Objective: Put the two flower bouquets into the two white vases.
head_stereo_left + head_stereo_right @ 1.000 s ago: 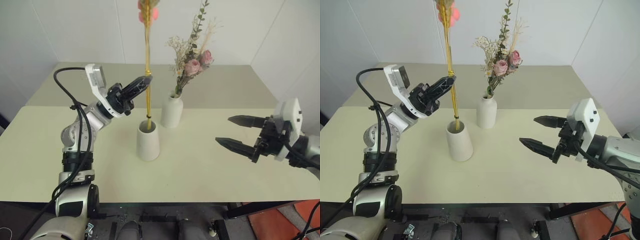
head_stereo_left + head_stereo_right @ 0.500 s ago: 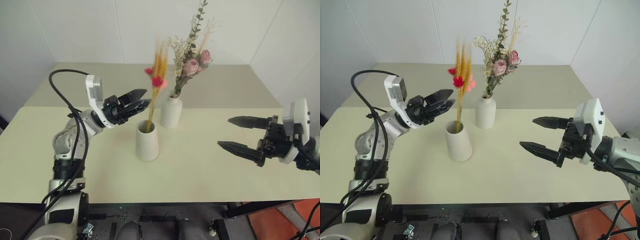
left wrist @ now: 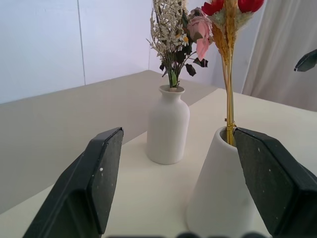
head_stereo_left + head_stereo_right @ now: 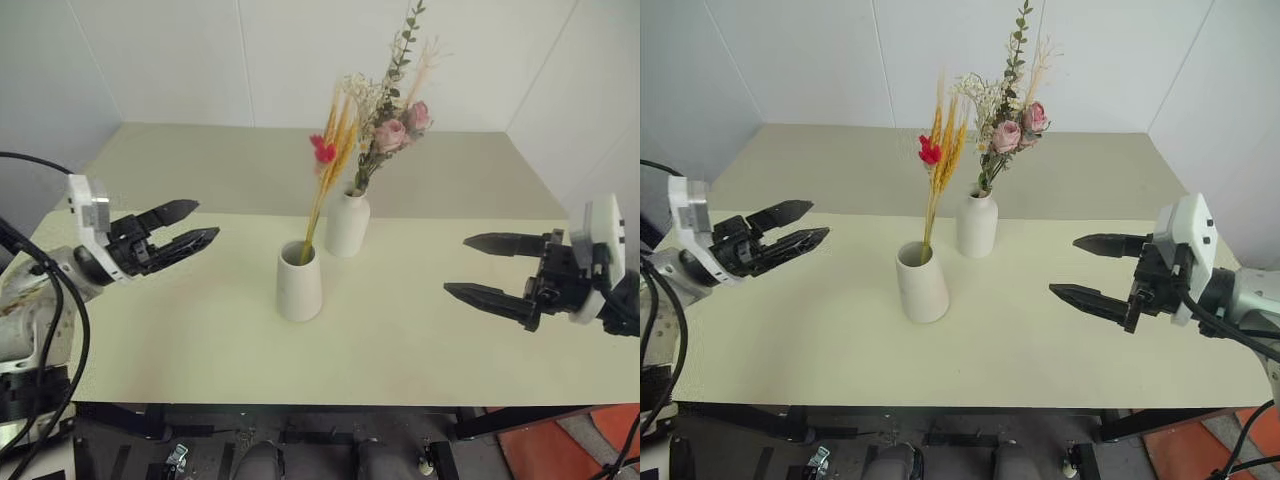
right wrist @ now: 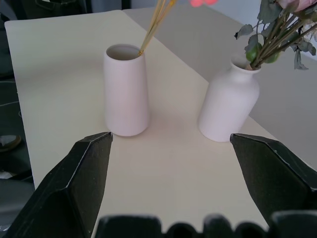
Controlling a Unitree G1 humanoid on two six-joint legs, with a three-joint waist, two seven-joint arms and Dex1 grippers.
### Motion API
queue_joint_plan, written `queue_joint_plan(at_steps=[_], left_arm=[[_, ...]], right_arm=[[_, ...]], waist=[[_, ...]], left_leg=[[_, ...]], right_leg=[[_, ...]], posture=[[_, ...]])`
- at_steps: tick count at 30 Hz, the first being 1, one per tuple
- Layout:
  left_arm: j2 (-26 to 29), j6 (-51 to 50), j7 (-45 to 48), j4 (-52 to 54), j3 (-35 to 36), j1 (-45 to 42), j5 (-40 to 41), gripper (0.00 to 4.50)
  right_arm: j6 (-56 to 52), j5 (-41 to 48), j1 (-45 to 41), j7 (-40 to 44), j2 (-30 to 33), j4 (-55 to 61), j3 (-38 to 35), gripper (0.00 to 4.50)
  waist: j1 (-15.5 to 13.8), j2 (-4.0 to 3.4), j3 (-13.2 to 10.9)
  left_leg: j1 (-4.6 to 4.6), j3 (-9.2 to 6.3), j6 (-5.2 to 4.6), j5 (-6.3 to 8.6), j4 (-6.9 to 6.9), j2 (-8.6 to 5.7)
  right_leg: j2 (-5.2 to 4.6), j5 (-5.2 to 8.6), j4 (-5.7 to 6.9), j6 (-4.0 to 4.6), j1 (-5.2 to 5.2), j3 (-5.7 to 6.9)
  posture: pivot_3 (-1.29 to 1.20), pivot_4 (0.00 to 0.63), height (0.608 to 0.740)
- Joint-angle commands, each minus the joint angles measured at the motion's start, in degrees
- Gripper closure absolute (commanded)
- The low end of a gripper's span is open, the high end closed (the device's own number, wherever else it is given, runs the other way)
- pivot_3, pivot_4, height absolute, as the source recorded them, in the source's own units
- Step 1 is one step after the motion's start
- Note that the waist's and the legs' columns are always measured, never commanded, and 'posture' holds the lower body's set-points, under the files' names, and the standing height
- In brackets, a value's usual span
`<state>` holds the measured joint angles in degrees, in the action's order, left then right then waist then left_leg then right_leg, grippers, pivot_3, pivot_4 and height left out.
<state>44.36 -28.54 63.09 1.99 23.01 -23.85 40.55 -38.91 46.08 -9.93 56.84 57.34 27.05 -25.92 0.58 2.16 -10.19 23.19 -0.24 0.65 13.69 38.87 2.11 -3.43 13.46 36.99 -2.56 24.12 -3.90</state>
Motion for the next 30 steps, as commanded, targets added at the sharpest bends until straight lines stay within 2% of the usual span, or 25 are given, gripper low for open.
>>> queue_joint_plan(at_steps=[1,7,23,30], left_arm=[[3.2,1.6,-0.3,4.3,3.6,0.3,0.8,0.66],[4.7,0.0,-2.6,5.1,7.7,-3.7,5.6,0.66],[8.3,5.4,1.0,-3.1,3.8,-8.1,0.4,0.66],[7.9,7.0,2.6,-4.9,1.0,-11.5,-0.7,0.66]], right_arm=[[1.8,-1.4,0.3,2.0,2.8,-2.5,-4.7,0.0],[2.3,-3.6,1.2,3.5,5.1,-5.3,-7.3,0.0],[2.1,-4.9,7.6,0.9,3.1,-1.3,-12.8,0.0],[2.7,-5.1,8.2,-1.2,1.5,0.5,-13.1,0.0]], waist=[[0.1,0.0,0.0],[0.2,0.0,0.0],[0.3,0.0,0.0],[0.2,0.0,0.0]], left_leg=[[0.01,0.01,0.0,0.0,0.0,0.01],[-0.02,0.04,0.0,0.0,-0.01,0.03],[-0.01,0.06,0.0,0.0,-0.02,0.02],[-0.02,0.07,0.0,0.0,-0.02,0.02]], right_leg=[[0.01,0.0,0.01,0.0,0.02,0.0],[0.02,0.0,0.01,0.01,0.02,-0.01],[0.03,0.01,0.01,0.0,0.02,-0.02],[0.02,0.01,0.02,0.0,0.01,-0.03]], posture=[[0.0,0.15,0.74],[0.0,0.15,0.74],[0.0,0.15,0.74],[0.0,0.15,0.74]])
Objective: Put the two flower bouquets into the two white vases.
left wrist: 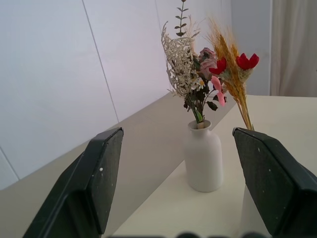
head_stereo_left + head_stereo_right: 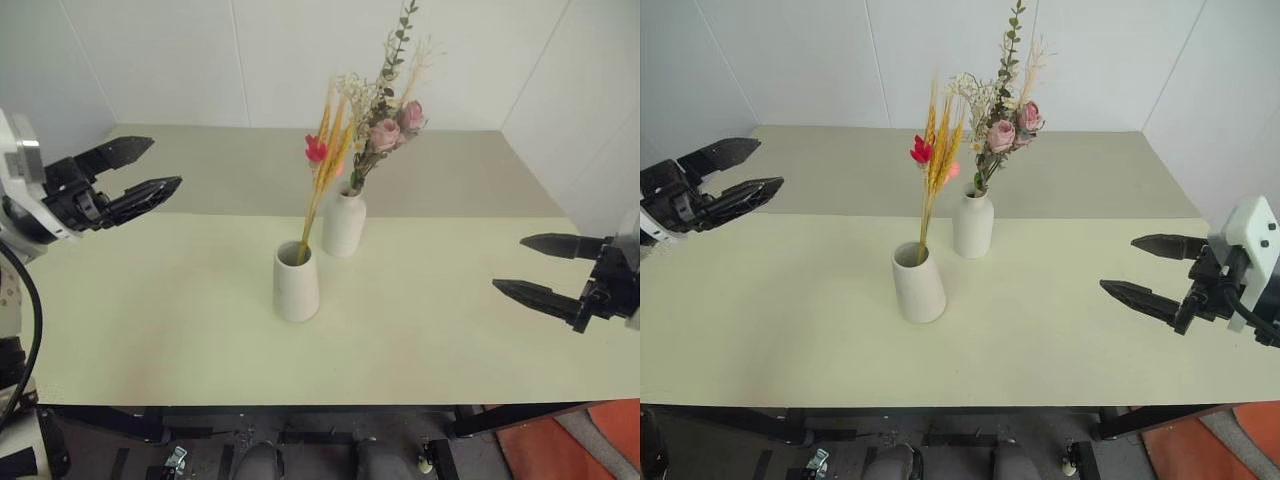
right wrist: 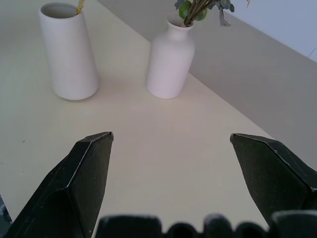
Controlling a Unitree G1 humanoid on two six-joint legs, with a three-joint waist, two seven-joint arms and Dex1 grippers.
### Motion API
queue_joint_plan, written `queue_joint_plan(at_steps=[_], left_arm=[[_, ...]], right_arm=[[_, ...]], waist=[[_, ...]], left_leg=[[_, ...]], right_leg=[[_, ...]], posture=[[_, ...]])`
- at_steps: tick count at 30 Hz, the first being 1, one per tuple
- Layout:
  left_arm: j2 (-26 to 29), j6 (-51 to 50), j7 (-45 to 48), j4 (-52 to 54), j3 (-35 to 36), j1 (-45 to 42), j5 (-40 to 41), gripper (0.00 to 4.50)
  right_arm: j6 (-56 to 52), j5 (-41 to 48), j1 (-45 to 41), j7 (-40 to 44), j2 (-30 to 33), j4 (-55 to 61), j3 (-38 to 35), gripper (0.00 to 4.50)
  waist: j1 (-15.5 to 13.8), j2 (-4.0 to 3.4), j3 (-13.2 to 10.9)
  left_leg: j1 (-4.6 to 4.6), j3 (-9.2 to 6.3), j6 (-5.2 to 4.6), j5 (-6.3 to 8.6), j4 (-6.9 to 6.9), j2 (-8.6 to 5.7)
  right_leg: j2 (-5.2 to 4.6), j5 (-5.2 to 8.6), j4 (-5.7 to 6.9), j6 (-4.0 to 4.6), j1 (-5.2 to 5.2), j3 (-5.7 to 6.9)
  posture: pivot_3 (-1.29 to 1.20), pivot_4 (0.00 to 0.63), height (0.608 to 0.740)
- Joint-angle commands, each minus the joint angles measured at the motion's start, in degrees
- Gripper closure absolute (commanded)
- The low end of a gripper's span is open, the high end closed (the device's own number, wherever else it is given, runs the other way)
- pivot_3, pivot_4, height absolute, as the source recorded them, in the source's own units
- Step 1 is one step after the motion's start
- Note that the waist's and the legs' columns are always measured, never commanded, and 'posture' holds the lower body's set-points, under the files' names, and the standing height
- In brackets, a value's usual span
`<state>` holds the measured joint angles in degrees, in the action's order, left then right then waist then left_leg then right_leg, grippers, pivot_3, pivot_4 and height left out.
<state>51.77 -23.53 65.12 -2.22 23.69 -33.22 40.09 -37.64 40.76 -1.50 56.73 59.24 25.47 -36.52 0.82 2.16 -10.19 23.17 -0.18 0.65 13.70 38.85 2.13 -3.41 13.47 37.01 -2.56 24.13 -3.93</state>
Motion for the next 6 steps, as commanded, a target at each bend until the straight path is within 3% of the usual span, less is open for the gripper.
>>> queue_joint_plan(at_steps=[1,6], left_arm=[[0.2,2.2,0.6,-1.0,0.4,-2.7,0.0,0.66],[0.3,2.0,0.0,-1.2,1.7,-3.9,1.1,0.66]], right_arm=[[1.4,0.2,-0.2,-1.3,-0.6,2.3,-2.5,0.0],[1.8,0.0,-0.5,-1.0,-0.8,2.0,-2.0,0.0]], waist=[[0.0,0.0,0.0],[0.1,0.0,0.0]], left_leg=[[0.0,0.0,0.0,0.0,0.0,0.0],[0.02,0.0,0.0,0.0,0.0,0.0]], right_leg=[[0.01,0.0,0.0,0.0,0.0,0.0],[0.0,0.0,-0.02,0.0,0.01,0.0]], posture=[[0.0,0.15,0.74],[0.0,0.15,0.74]])
